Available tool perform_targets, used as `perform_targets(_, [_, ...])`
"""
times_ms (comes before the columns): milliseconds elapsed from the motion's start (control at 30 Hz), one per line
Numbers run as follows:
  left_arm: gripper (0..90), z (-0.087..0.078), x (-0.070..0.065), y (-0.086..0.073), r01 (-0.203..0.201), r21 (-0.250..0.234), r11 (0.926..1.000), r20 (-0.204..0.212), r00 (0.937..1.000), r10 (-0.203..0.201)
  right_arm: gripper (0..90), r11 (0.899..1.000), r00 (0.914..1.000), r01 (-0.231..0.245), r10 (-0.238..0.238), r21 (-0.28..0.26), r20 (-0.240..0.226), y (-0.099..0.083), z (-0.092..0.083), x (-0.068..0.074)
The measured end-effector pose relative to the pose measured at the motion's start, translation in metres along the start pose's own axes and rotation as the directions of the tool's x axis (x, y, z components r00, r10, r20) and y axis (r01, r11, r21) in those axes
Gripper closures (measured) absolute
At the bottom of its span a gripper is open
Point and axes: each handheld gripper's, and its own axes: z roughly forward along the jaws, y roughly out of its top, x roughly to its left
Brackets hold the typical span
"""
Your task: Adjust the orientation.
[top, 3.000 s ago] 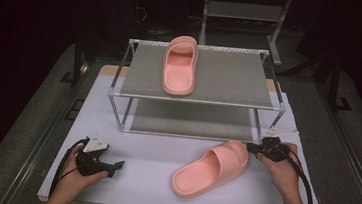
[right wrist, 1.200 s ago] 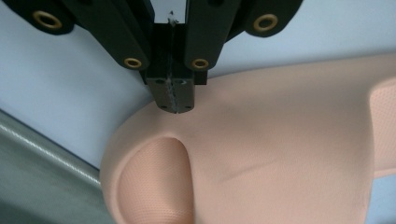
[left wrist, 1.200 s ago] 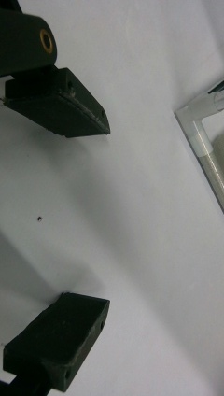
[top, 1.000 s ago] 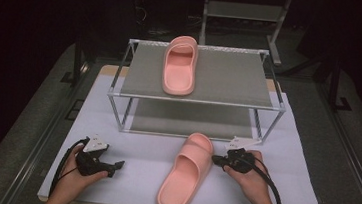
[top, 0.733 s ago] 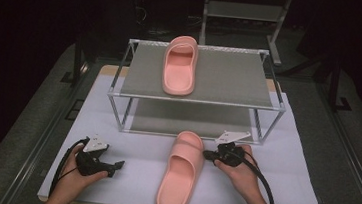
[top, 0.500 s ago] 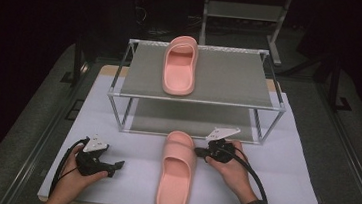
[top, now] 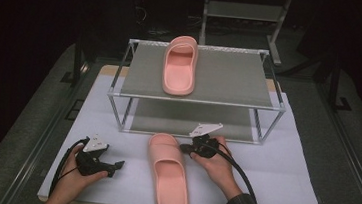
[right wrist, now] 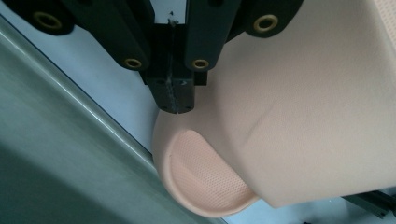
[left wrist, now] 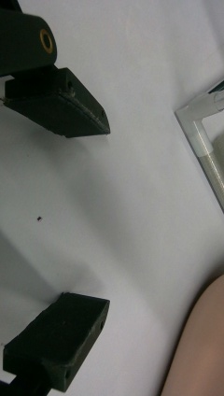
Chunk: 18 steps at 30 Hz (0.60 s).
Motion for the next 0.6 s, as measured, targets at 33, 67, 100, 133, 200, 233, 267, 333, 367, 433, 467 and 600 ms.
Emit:
perform_targets(33, [12.9,0.0,0.0,0.0,0.0,0.0,1.0,0.0,1.0,0.0,90.0,1.0,1.0,0.008,-0.008,0.002,-0.004,0.002,0.003,0.002])
perform_targets(67, [12.9,0.0,0.0,0.0,0.0,0.0,1.0,0.0,1.0,0.0,90.0,1.0,1.0,0.008,-0.008,0.002,-0.004,0.002,0.003,0.002])
perform_targets(100, [12.9,0.0,0.0,0.0,0.0,0.0,1.0,0.0,1.0,0.0,90.0,1.0,0.9999,0.012,-0.012,0.004,-0.005,0.002,0.004,0.002])
perform_targets(133, [12.9,0.0,0.0,0.0,0.0,0.0,1.0,0.0,1.0,0.0,90.0,1.0,0.9999,0.011,-0.011,0.008,-0.007,0.003,0.005,0.003])
perform_targets(200, [12.9,0.0,0.0,0.0,0.001,0.0,1.0,0.001,1.0,-0.001,90.0,1.0,0.9999,0.01,-0.01,0.01,-0.008,0.003,0.005,0.002])
perform_targets(233, [12.9,0.0,0.0,0.0,0.002,-0.002,1.0,0.0,1.0,-0.002,90.0,1.0,0.9999,0.01,-0.01,0.014,-0.006,0.002,0.005,0.002])
perform_targets(267, [12.9,0.0,0.0,0.0,0.002,-0.002,1.0,0.0,1.0,-0.002,90.0,1.0,1.0,0.009,-0.009,0.013,-0.001,0.001,0.004,0.002])
perform_targets(333, [12.9,0.0,0.0,0.0,0.002,-0.002,1.0,0.0,1.0,-0.002,89.0,1.0,1.0,0.002,-0.002,0.004,0.003,0.0,-0.001,0.001])
perform_targets(367, [12.9,0.0,0.0,0.0,0.001,0.0,1.0,0.001,1.0,-0.001,87.0,1.0,1.0,-0.003,0.003,-0.004,0.007,-0.002,-0.004,0.001])
perform_targets(433, [12.9,0.0,0.0,0.0,0.001,0.0,1.0,0.001,1.0,-0.001,83.3,1.0,0.9999,-0.011,0.011,-0.012,0.009,-0.005,-0.011,0.0])
perform_targets(467, [12.9,0.0,0.0,0.0,0.001,0.0,1.0,0.001,1.0,-0.001,82.1,1.0,0.9997,-0.02,0.02,-0.016,0.013,-0.007,-0.015,0.0])
perform_targets(600, [12.9,0.0,0.0,0.0,0.001,0.0,1.0,0.001,1.0,-0.001,73.9,0.997,0.9987,-0.046,0.048,-0.053,0.02,-0.013,-0.035,-0.001])
